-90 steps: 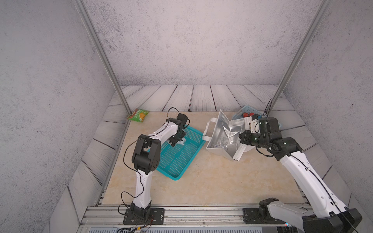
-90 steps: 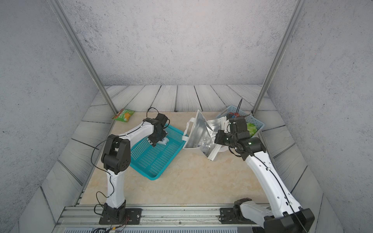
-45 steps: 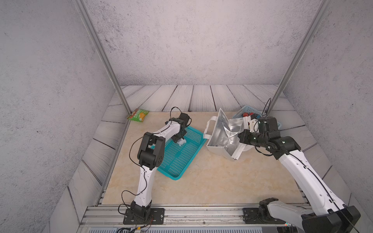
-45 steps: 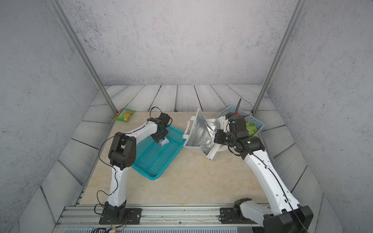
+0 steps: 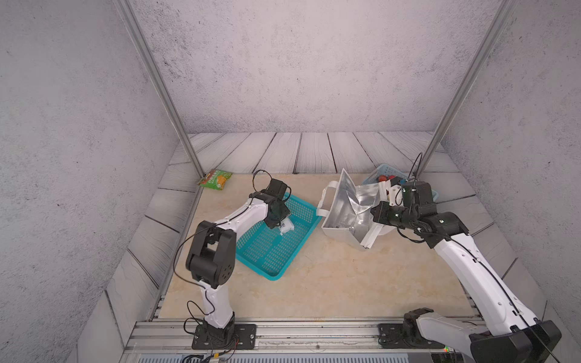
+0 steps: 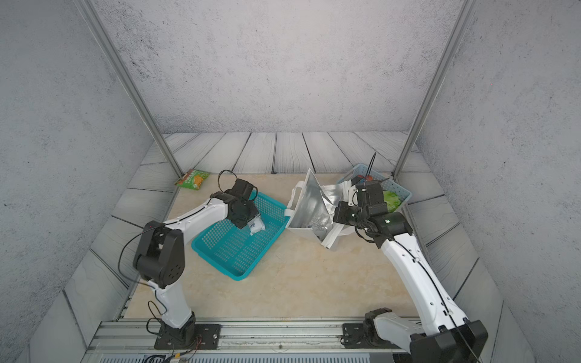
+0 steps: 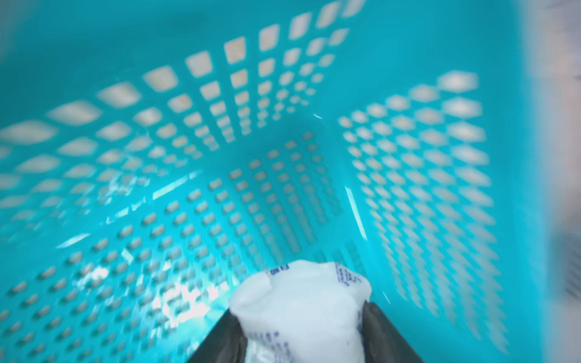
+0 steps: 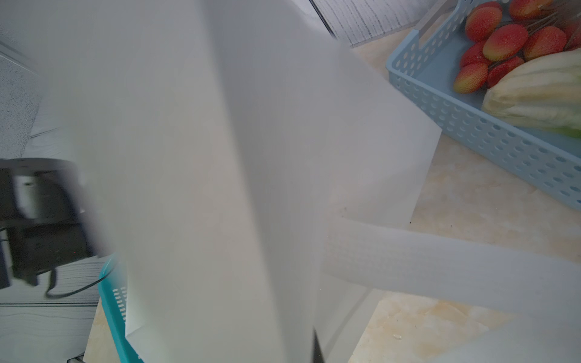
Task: Place the ice pack in the delivery bag
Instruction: Pick up the ice pack from the bin, then place the ice pack in the delivery bag.
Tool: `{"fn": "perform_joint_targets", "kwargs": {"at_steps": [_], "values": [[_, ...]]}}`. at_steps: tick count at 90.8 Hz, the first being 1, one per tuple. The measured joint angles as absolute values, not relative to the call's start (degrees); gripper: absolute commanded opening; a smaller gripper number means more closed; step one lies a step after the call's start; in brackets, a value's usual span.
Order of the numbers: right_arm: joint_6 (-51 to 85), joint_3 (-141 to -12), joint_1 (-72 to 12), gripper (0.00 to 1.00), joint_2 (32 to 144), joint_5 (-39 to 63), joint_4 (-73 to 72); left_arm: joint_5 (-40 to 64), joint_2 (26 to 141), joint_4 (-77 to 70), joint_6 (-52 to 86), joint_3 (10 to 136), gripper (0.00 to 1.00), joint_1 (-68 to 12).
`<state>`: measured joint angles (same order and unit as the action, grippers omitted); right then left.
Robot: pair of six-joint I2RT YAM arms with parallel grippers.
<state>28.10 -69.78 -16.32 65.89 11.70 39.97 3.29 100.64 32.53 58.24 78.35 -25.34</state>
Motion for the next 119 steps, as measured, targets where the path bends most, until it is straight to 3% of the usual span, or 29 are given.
{"fn": "perform_joint_targets", "kwargs": {"at_steps": [17, 41, 44, 56, 60, 92, 98, 106, 119], "values": [[28.5, -69.7, -16.3, 0.00, 66.1, 12.2, 39.1, 5.4, 85.6, 27.2, 52.3, 81.8, 0.21, -34.1], [28.5, -69.7, -16.3, 0.00, 66.6, 13.4, 38.8, -0.6, 96.7, 23.1, 36.6, 103.2, 0.23, -51.7], [28.5, -69.7, -16.3, 0.00, 66.6, 13.4, 38.9, -1.8, 99.1, 23.4, 34.8, 105.0, 0.25, -52.6], [28.5, -69.7, -16.3, 0.00, 65.9, 13.3, 39.7, -6.9, 107.6, 24.9, 28.3, 109.2, 0.65, -55.4], [28.5, -69.7, -16.3, 0.00, 65.5, 13.3, 40.3, -8.4, 109.4, 25.8, 26.8, 109.3, 0.75, -56.1], [28.4, -69.7, -16.3, 0.00, 63.6, 13.0, 43.9, -11.0, 109.3, 30.0, 20.7, 113.6, 0.80, -56.9], [28.1, -69.7, -16.3, 0.00, 63.6, 13.0, 43.9, -11.0, 105.7, 30.1, 19.7, 112.7, 0.83, -56.9], [27.0, -69.8, -16.3, 0.00, 63.7, 13.1, 44.2, -11.7, 97.4, 28.3, 17.6, 107.5, 0.99, -56.6], [25.3, -71.7, -16.3, 0.00, 64.9, 13.1, 46.2, -10.0, 80.6, 25.5, 16.4, 93.6, 1.00, -51.6]]}}
